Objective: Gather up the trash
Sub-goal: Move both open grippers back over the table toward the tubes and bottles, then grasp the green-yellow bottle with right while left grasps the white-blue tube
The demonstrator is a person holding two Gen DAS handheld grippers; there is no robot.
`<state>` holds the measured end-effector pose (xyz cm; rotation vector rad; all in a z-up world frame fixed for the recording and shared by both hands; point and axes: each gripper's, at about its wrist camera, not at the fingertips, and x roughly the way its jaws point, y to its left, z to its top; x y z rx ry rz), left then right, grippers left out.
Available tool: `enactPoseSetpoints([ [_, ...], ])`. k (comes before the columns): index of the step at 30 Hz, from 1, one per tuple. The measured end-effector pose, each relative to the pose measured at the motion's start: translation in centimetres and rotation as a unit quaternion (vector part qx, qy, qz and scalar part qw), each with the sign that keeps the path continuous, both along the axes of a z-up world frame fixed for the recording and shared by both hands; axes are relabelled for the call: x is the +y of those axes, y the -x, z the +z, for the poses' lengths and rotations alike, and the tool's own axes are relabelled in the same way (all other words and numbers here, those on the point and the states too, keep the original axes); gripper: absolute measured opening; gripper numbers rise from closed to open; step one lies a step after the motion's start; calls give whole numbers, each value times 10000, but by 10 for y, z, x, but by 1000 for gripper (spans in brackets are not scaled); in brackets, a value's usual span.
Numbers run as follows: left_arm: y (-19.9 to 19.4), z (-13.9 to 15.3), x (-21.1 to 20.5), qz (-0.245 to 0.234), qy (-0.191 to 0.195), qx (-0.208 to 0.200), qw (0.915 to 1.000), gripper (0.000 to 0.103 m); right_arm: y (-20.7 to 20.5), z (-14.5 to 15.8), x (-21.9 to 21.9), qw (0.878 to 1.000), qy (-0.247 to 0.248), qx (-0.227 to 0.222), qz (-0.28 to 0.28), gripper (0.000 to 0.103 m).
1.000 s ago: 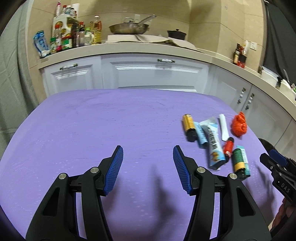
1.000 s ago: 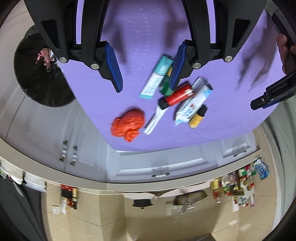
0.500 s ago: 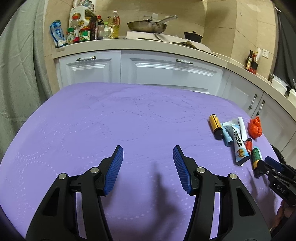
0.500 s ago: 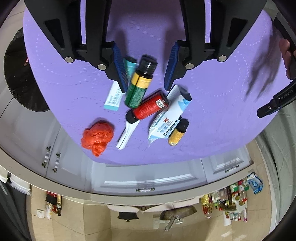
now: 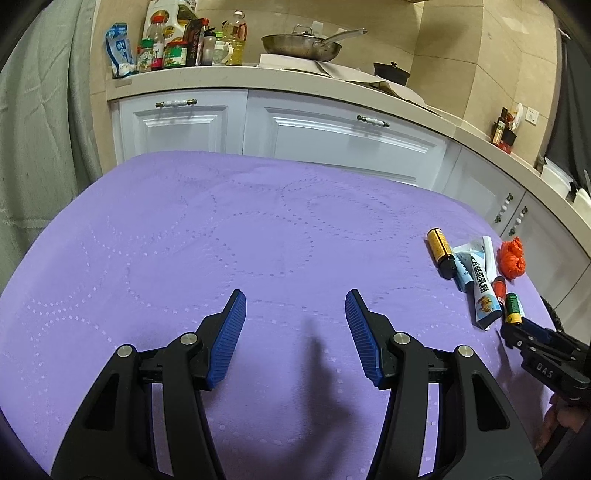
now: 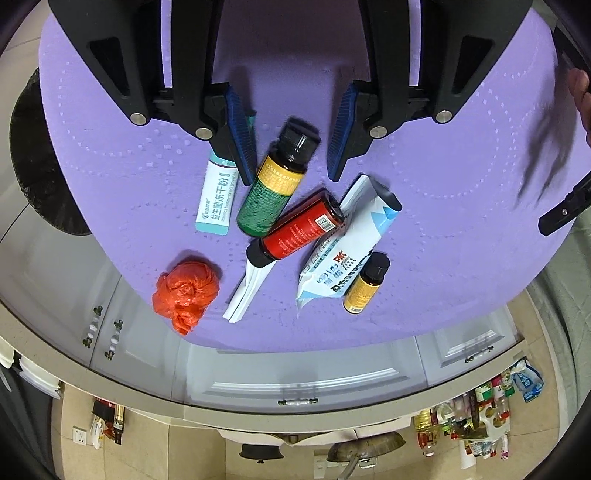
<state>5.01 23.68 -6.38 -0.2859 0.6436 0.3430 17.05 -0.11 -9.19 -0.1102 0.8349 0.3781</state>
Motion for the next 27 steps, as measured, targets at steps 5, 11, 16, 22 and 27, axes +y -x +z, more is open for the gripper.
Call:
enactPoseSetpoints([
  [5,1,1,-2,-62,18,-35,10000,54,-4,4,-1,9998,-141,56,-99,41],
  [11,-2,0,-4,-171,84,-45,9998,54,-11,4,-2,9994,-204,120,-259,41],
  [16,-1,0,-3,-211,131,-72,9997,54,-12,3,-7,9991,-40,141,-408,41],
  [22,-2,-1,-2,-243,212,-79,9994,55,-14,4,-10,9988,52,105,-472,41],
  [27,-5,-1,-7,-355,226,-94,9991,55,-16,1,-10,9991,57,167,-385,26],
])
